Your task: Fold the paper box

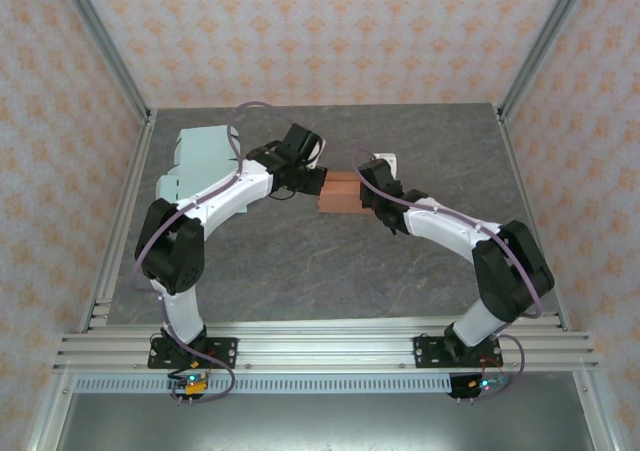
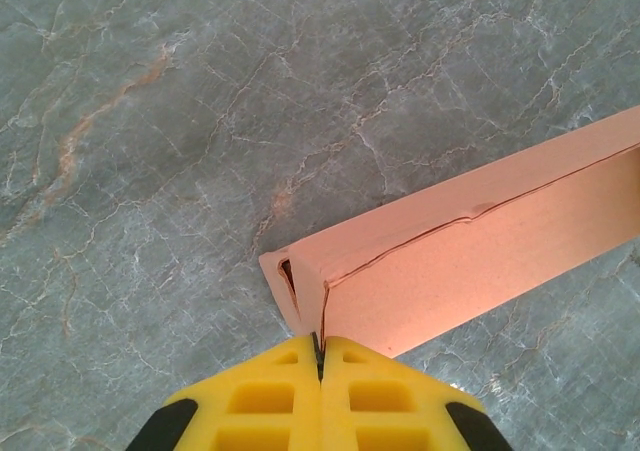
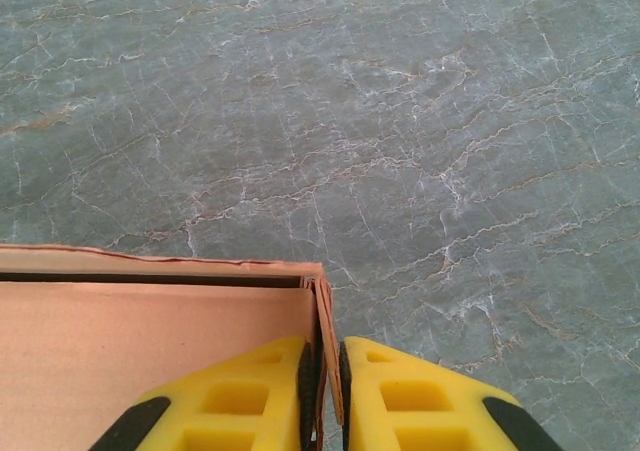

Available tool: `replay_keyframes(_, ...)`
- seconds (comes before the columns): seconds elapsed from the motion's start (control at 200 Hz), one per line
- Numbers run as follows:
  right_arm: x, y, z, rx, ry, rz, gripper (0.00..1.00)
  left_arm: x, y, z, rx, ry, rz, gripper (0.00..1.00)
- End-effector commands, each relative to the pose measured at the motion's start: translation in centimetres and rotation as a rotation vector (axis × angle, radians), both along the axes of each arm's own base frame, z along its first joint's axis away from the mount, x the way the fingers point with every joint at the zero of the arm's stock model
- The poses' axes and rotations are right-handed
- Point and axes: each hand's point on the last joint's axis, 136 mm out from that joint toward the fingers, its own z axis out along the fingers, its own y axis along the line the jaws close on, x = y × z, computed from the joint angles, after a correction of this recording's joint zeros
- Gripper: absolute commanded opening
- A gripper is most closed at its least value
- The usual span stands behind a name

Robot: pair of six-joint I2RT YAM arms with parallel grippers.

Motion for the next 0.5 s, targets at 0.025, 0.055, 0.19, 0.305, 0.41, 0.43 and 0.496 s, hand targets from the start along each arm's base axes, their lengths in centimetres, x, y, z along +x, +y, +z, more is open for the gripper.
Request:
replay_keyframes(0.025,-1.2,-0.1,-2.0,-0.048,0.090,0.020,0.17,-0.1,-0.3,-0.3,-0.036,0.035,0.013,0.06)
replay_keyframes(0.055,-1.2,-0.1,-2.0,-0.046,0.091,0.021,0.17,-0.1,-0.4,-0.4,-0.039,0.036,0.016,0.05)
replay_keyframes(0.19,-1.1,-0.1,-2.1,-0.049,0.095,0.017,0.17,-0.3,-0.6,-0.9,-0.061,0.061,0.031,0.06)
replay_keyframes(0.305,-1.2,0.0,-2.2,-0.050,0.102,0.017,0.17,-0.4,-0.9,-1.0,-0.083,0.084,0.046,0.05)
replay_keyframes(0.41,-1.2,-0.2,-2.3,-0.051,0.103,0.013,0.17,-0.4,-1.0,-1.2,-0.095,0.096,0.057,0.05)
replay_keyframes(0.43,-1.2,-0.2,-2.4,-0.051,0.104,0.012,0.17,-0.4,-1.0,-1.2,-0.093,0.097,0.056,0.05)
replay_keyframes(0.496,-1.2,-0.2,-2.4,-0.051,0.104,0.010,0.17,-0.4,-0.9,-1.7,-0.078,0.105,0.058,0.05)
